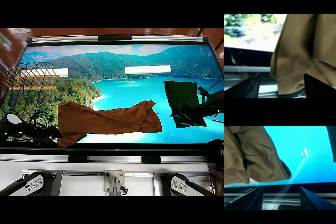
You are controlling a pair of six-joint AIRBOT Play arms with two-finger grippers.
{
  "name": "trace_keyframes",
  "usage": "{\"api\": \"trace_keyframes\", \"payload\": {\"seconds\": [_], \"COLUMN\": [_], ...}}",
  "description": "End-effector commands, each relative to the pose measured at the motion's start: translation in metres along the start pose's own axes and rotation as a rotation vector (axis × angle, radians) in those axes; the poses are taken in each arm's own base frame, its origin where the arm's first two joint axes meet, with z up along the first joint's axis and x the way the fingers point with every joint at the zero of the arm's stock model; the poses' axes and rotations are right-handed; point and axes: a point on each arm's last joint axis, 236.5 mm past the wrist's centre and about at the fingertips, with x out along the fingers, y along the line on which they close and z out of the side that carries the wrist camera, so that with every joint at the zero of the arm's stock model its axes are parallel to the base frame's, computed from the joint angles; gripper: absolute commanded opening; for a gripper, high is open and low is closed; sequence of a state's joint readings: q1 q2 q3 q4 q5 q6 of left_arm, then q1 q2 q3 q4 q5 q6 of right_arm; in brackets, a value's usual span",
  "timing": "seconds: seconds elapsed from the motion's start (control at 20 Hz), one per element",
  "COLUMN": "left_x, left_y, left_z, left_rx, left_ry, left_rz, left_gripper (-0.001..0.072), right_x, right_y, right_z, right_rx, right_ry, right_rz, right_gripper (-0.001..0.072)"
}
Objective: Fold the shirts.
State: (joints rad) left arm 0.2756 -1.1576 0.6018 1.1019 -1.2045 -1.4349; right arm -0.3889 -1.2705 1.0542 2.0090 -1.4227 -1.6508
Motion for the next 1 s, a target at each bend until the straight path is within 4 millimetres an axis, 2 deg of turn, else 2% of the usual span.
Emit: {"api": "trace_keyframes", "payload": {"seconds": [0.0,0.15,0.25,0.3,0.35,0.6,0.8,0.85,0.9,0.95], "left_x": [0.008,0.018,0.020,0.020,0.020,0.016,0.015,0.014,0.012,0.006], "left_y": [-0.009,-0.011,-0.011,-0.011,-0.011,-0.015,-0.015,-0.015,-0.017,-0.021], "left_z": [0.008,0.003,0.001,0.000,-0.002,-0.007,-0.006,-0.006,-0.005,-0.003], "left_rx": [-0.009,0.011,0.009,0.010,0.011,0.035,0.035,0.050,0.082,0.119], "left_ry": [-0.032,0.007,0.019,0.022,0.031,0.055,0.053,0.049,0.050,0.049], "left_rz": [-0.038,-0.031,-0.030,-0.030,-0.032,-0.039,-0.039,-0.040,-0.043,-0.048], "left_gripper": [0.0593,0.0585,0.0307,0.0138,0.0035,0.0035,0.0036,0.0035,0.0035,0.0034], "right_x": [0.000,0.008,0.026,0.037,0.046,0.079,0.104,0.110,0.112,0.111], "right_y": [0.000,0.000,0.001,0.001,0.001,-0.003,0.010,0.013,0.017,0.023], "right_z": [0.000,-0.008,-0.024,-0.031,-0.034,-0.034,-0.034,-0.033,-0.032,-0.033], "right_rx": [0.001,-0.001,-0.040,-0.065,-0.071,-0.094,-0.146,-0.164,-0.179,-0.192], "right_ry": [-0.001,0.027,0.084,0.107,0.119,0.166,0.180,0.177,0.168,0.168], "right_rz": [0.001,0.002,-0.005,-0.010,-0.016,-0.054,-0.073,-0.079,-0.081,-0.074], "right_gripper": [0.0553,0.0554,0.0581,0.0581,0.0581,0.0580,0.0577,0.0487,0.0213,0.0067]}}
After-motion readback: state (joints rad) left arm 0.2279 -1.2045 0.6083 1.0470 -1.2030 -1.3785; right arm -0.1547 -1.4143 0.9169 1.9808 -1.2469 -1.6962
